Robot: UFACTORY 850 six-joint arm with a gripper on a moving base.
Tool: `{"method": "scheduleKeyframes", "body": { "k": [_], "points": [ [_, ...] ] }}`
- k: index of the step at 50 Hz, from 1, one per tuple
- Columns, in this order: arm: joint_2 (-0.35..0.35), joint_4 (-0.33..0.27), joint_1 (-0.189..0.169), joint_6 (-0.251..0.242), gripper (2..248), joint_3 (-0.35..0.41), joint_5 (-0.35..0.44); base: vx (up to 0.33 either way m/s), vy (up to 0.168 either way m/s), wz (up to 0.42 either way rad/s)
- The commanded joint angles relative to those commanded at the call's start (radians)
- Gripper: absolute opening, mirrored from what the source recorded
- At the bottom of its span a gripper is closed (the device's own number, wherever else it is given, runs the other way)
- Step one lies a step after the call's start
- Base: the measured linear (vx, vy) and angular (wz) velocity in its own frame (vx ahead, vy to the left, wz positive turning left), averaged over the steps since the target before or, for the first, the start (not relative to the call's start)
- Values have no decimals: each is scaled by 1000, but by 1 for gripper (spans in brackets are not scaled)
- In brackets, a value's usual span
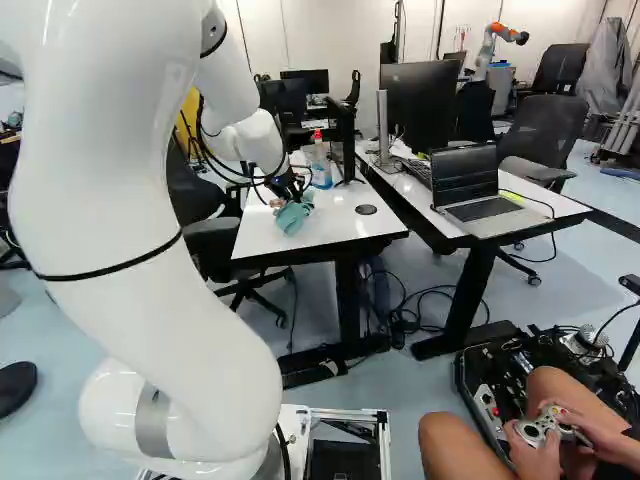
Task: Clean the table with the green towel
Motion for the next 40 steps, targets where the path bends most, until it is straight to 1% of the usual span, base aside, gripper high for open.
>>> {"method": "scheduleKeyframes", "body": {
  "k": [11,17,40],
  "points": [
    [0,0,-1,0,41,0,0,0,0,0],
    [1,0,-7,0,41,1,0,0,0,0],
    [9,0,-77,0,41,10,0,0,0,0]
  ]
}}
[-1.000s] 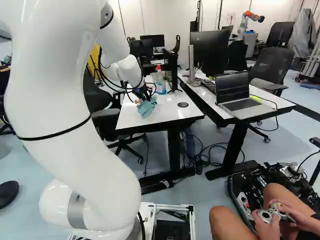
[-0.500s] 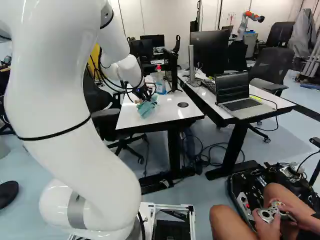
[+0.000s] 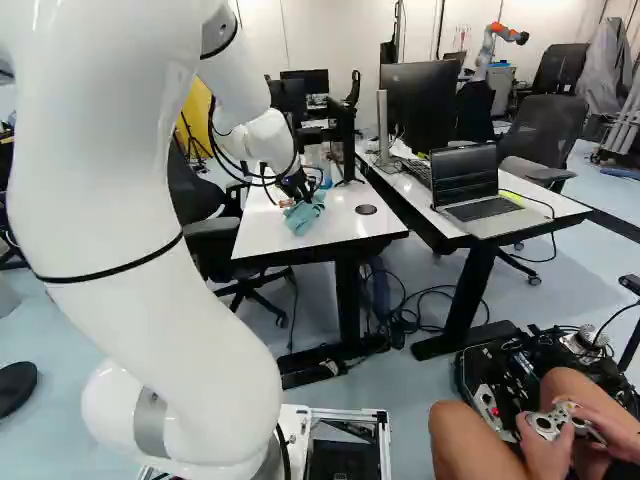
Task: Clean the table with the green towel
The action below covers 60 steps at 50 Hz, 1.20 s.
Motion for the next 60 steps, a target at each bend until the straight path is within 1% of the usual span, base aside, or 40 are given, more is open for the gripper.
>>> {"method": "scheduleKeyframes", "body": {
  "k": [21,60],
  "points": [
    [0,0,-70,0,41,0,0,0,0,0],
    [-32,0,-196,0,41,-36,0,0,0,0]
  ]
}}
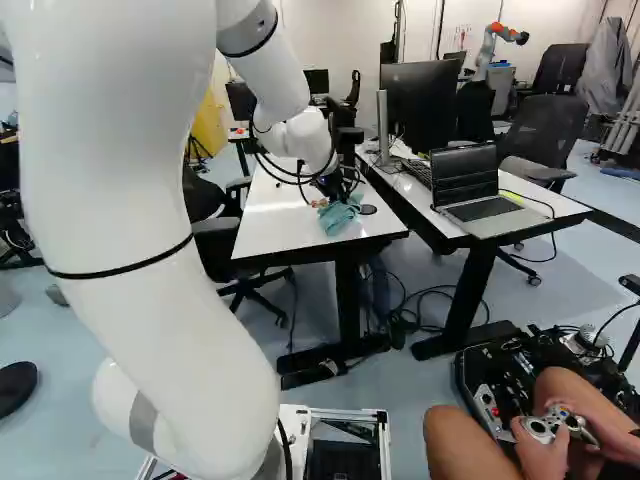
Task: Clean the table with the green towel
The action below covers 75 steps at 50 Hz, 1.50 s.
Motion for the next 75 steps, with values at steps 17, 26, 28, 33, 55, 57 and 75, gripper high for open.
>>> {"method": "scheduleKeyframes", "body": {
  "k": [17,26,28,33,55,57,75],
  "points": [
    [-27,0,-52,0,41,-30,0,0,0,0],
    [-50,0,-77,0,41,-56,0,0,0,0],
    [-55,0,-82,0,41,-62,0,0,0,0],
    [-68,0,-96,0,41,-78,0,0,0,0],
    [-109,0,-144,0,41,-126,0,0,0,0],
    [-109,0,-144,0,41,-126,0,0,0,0],
    [-109,0,-144,0,57,-126,0,0,0,0]
  ]
}}
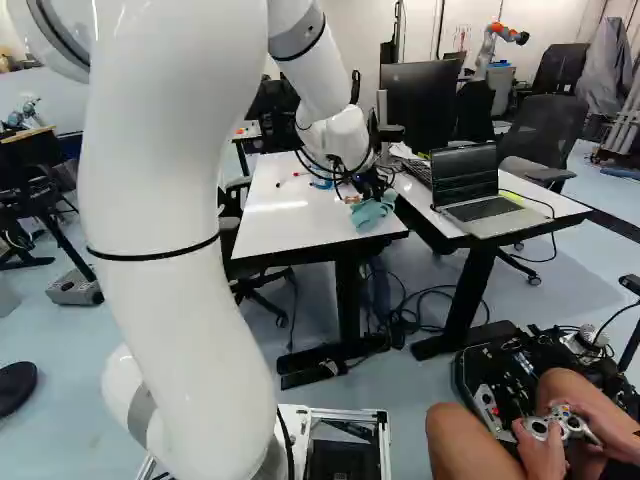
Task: Clean the table with the green towel
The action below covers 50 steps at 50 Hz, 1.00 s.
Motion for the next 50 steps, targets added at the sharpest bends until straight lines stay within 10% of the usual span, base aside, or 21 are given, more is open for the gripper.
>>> {"method": "scheduleKeyframes", "body": {
  "k": [10,11,22,23,27,28,50],
  "points": [
    [0,0,0,0,91,0,0,0,0,0],
    [0,0,0,0,136,0,0,0,0,0],
    [0,0,0,0,172,0,0,0,0,0],
    [0,0,0,0,209,0,0,0,0,0],
    [0,0,0,0,209,0,0,0,0,0],
    [0,0,0,0,244,0,0,0,0,0],
    [0,0,0,0,247,0,0,0,0,0]
  ]
}}
